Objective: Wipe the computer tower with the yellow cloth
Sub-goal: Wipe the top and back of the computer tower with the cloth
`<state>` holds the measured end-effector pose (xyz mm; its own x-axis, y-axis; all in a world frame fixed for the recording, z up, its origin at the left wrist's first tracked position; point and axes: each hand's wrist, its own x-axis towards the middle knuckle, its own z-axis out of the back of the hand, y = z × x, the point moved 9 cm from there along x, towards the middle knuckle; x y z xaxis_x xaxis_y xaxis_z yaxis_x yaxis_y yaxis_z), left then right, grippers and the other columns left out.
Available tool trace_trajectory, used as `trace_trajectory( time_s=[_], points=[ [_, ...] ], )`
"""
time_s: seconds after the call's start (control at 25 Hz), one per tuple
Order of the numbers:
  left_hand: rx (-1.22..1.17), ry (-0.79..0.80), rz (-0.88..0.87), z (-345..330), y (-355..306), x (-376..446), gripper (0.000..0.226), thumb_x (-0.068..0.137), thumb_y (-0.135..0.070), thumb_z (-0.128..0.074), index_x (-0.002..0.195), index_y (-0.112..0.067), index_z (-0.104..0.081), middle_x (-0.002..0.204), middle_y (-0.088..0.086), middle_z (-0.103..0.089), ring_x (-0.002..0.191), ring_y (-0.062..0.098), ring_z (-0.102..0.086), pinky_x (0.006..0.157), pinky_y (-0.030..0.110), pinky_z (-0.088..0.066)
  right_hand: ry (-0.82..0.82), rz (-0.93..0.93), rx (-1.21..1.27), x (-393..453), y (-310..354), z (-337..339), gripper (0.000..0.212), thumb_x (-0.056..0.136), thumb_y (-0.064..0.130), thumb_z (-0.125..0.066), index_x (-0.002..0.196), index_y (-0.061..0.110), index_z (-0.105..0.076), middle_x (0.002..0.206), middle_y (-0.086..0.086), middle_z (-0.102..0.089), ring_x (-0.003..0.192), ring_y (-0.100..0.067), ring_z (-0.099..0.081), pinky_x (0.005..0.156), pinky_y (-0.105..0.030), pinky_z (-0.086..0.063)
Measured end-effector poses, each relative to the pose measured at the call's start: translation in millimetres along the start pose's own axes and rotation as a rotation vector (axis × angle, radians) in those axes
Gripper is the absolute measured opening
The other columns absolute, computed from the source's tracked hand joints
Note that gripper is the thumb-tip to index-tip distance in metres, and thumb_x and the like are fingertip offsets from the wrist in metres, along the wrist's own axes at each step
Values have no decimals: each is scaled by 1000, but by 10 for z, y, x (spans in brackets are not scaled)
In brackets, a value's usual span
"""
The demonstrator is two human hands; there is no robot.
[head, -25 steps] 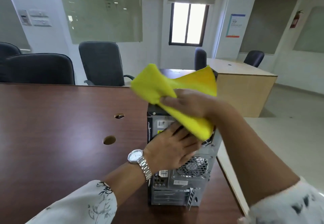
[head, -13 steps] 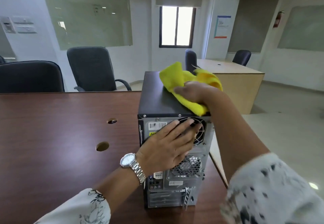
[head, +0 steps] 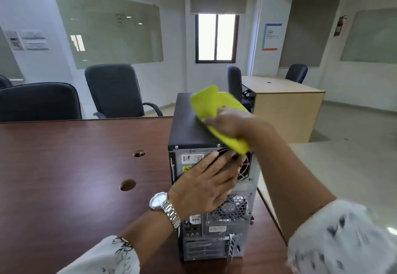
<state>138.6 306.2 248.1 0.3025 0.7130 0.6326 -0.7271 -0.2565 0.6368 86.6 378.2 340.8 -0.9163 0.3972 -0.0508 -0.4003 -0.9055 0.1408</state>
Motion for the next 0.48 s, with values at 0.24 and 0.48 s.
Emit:
trace_trajectory(
  time_s=[0.24,0.48],
  points=[
    [-34,-94,14,123,15,39,32,83,-34,-50,111,-18,-48,124,2,-42,118,24,-42,94,37,-35,30,284,27,75,709,-110,59,99,49,-25,148,15,-29,156,-8,-29,142,-25,-28,113,-35,-23],
    [118,-3,-7,58,-13,43,37,89,-41,-43,119,-20,-52,148,2,-28,139,27,-21,115,41,-14,-10,-120,234,140,-697,-51,65,101,45,-26,152,8,-13,162,-8,-9,148,-26,-14,117,-33,-17]
  ],
)
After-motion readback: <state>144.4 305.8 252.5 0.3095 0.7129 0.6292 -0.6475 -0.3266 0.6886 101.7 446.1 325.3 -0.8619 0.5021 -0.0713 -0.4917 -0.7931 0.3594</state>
